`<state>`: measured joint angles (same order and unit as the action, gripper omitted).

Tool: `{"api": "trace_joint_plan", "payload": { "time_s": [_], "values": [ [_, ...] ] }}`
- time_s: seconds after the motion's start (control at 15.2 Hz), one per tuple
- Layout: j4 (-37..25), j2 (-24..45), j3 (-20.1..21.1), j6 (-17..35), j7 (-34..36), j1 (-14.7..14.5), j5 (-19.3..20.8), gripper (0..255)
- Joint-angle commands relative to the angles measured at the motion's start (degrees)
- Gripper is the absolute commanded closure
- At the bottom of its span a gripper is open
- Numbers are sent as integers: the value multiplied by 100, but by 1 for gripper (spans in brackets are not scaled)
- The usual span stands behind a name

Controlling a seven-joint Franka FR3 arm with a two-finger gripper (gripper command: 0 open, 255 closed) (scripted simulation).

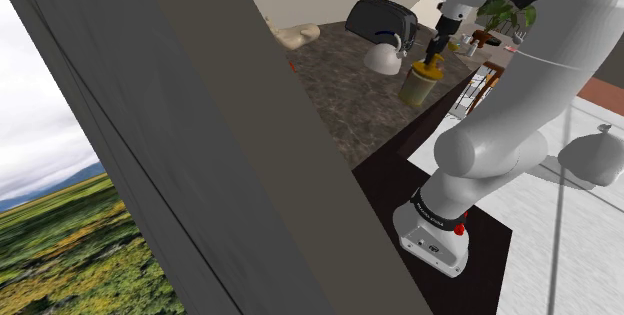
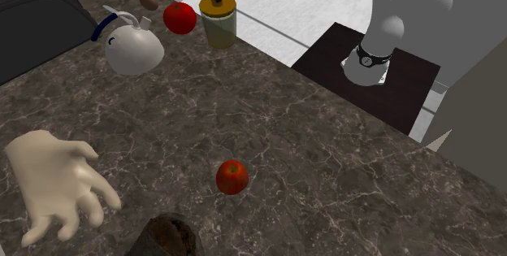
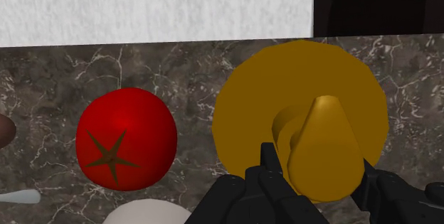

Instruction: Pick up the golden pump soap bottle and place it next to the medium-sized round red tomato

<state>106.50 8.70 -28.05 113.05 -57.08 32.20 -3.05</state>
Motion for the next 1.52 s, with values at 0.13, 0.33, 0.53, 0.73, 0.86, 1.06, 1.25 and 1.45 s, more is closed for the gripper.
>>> {"api": "trace_joint_plan", "payload": {
  "time_s": [0.13, 0.33, 0.53, 0.73, 0.86, 1.06, 1.25, 1.45],
  "values": [
    [21, 27, -3, 53, -22, 12, -16, 255],
    [21, 27, -3, 53, -22, 12, -16, 255],
    [21, 27, -4, 53, -22, 12, -16, 0],
    [22, 27, -3, 54, -22, 12, -16, 0],
    [-118, -21, -8, -129, -3, 6, 12, 0],
    [-552, -114, -15, -644, 34, -4, 65, 0],
    [-552, -114, -16, -644, 34, -4, 65, 0],
    [-552, -114, -16, -644, 34, -4, 65, 0]
  ]
}}
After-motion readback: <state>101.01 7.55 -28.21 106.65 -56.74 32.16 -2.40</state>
